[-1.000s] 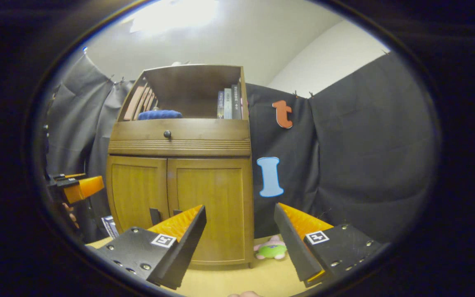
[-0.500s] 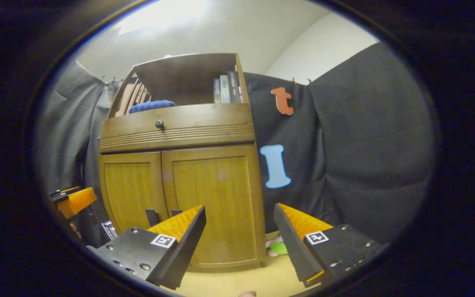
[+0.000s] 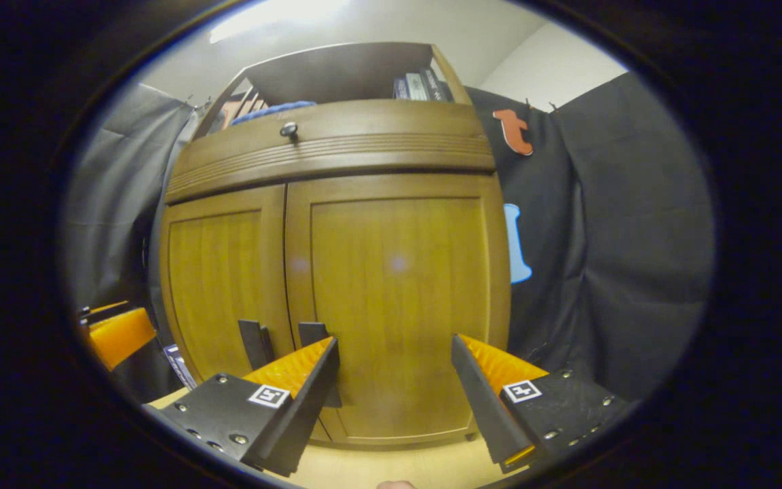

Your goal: Open the right door of the double-door shoe cabinet with the right hand, and open the left door with the left hand.

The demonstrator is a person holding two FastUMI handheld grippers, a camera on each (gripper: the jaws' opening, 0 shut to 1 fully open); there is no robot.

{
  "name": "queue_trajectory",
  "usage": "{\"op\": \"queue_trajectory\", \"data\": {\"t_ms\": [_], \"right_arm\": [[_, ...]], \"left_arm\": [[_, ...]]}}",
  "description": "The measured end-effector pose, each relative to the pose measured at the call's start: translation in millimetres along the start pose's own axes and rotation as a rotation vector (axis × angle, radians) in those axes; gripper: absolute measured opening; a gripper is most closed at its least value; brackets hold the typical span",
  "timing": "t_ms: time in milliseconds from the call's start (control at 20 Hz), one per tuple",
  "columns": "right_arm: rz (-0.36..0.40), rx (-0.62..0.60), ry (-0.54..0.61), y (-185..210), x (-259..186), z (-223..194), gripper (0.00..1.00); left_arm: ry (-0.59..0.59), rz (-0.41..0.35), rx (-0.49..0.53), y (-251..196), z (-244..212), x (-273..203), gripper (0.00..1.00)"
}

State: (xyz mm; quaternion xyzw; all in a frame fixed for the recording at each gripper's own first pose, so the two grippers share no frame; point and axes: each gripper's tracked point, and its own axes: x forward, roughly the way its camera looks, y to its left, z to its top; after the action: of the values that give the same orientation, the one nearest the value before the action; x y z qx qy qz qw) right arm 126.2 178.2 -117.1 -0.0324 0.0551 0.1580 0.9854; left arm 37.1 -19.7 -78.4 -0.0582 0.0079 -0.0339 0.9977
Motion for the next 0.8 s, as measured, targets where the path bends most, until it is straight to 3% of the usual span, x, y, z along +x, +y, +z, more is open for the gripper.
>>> {"op": "queue_trajectory", "data": {"t_ms": [100, 200, 350, 400, 450, 550, 600, 650, 800], "right_arm": [[0.005, 0.016, 0.019, 6, 14, -11, 0.94], [0.032, 0.031, 0.024, 15, 27, -17, 0.98], [0.131, 0.038, 0.02, 46, 36, -23, 0.99], [0.137, 0.022, 0.02, 51, 37, -23, 1.0], [0.121, -0.008, 0.027, 50, 39, -25, 0.93], [0.113, -0.011, 0.033, 56, 41, -29, 0.99], [0.118, -0.002, 0.053, 58, 43, -34, 0.92], [0.13, 0.013, 0.083, 67, 49, -41, 0.91], [0.173, 0.051, 0.125, 81, 62, -56, 0.58]], "left_arm": [[-0.025, 0.006, 0.015, 3, 7, -4, 0.94], [-0.045, 0.005, 0.005, 4, 16, -9, 0.94], [-0.075, -0.002, -0.009, 7, 24, -17, 0.94], [-0.082, -0.009, -0.015, 7, 27, -19, 0.96], [-0.083, -0.014, -0.022, 7, 27, -19, 0.94], [-0.081, -0.027, -0.035, 4, 26, -20, 0.94], [-0.075, -0.034, -0.04, 1, 25, -20, 0.94], [-0.071, -0.04, -0.042, 0, 23, -21, 0.96], [-0.047, -0.056, -0.051, -4, 17, -19, 0.96]]}}
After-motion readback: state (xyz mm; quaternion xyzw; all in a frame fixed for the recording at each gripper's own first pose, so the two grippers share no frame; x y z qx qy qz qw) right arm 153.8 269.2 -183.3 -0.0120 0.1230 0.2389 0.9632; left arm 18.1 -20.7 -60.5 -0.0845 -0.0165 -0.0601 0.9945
